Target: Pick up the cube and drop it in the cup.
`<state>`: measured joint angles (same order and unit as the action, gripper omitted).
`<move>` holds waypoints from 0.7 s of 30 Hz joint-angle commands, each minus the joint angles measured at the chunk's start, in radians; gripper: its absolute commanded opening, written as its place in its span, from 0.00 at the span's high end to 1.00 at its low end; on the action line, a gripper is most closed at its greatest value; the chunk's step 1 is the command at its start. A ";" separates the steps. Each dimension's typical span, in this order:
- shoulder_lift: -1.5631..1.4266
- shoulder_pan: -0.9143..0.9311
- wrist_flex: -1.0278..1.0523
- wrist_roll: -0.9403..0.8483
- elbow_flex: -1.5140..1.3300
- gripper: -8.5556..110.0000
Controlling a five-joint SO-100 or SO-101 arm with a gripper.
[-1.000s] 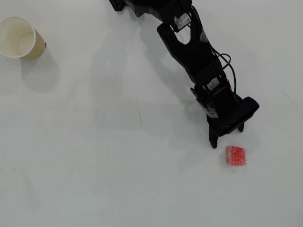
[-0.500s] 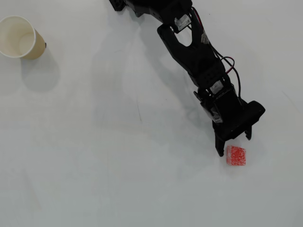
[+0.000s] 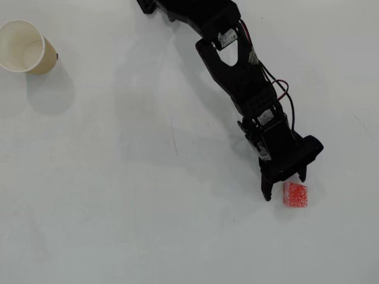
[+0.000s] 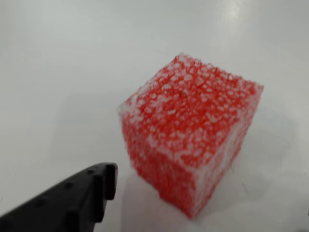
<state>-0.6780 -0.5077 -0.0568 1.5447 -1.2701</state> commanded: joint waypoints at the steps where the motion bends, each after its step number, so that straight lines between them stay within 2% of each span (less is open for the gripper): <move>1: -0.060 0.014 -0.002 0.003 0.144 0.62; 21: 0.020 0.002 0.012 0.003 0.232 0.62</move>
<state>-0.6167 -0.5077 -0.0476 1.5447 -1.2088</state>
